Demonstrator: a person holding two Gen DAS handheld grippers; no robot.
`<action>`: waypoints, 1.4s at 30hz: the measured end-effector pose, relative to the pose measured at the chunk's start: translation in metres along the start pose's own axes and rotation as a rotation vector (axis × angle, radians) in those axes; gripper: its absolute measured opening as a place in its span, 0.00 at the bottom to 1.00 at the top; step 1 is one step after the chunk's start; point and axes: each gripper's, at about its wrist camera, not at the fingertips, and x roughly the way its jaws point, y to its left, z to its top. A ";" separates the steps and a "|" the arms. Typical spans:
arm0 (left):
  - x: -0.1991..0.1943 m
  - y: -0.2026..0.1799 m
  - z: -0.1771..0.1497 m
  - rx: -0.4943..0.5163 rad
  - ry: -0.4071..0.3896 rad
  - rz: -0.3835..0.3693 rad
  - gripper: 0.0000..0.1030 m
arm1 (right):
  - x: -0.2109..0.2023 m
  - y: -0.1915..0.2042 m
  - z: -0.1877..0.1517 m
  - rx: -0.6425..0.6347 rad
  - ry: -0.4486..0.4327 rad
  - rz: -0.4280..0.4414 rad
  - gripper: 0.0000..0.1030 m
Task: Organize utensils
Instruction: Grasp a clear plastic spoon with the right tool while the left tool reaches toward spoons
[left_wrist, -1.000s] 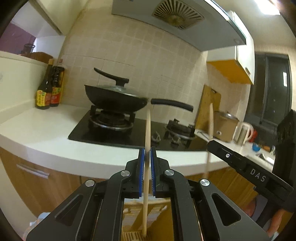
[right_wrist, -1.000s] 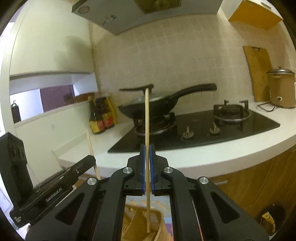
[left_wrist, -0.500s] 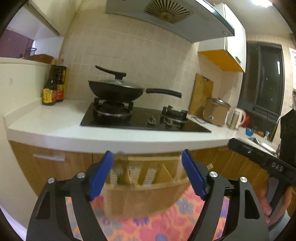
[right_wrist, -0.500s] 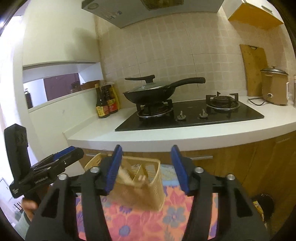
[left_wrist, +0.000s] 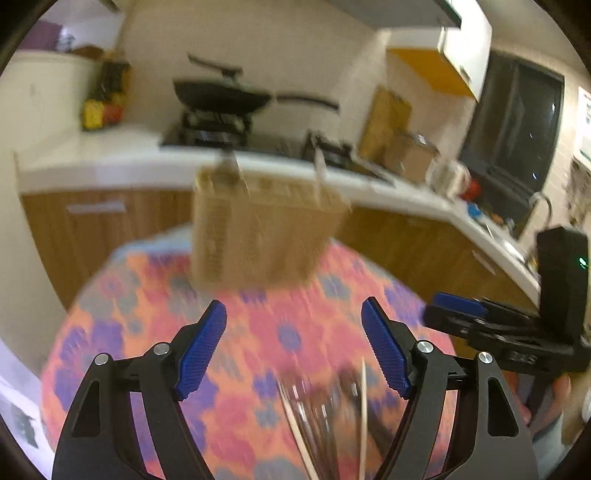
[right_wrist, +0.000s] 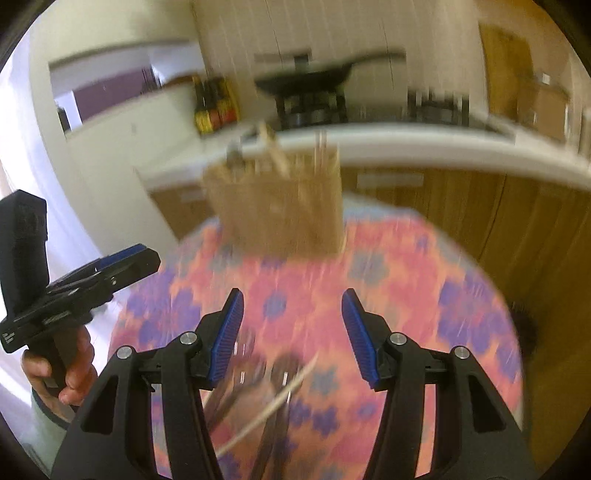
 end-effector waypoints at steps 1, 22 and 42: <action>0.003 -0.001 -0.010 0.007 0.031 0.006 0.67 | 0.005 0.000 -0.007 0.008 0.028 -0.001 0.49; 0.047 -0.006 -0.085 0.023 0.343 -0.085 0.35 | 0.052 0.011 -0.092 0.014 0.312 -0.035 0.16; 0.083 -0.030 -0.075 0.107 0.433 0.067 0.26 | 0.052 -0.017 -0.084 0.036 0.352 -0.098 0.10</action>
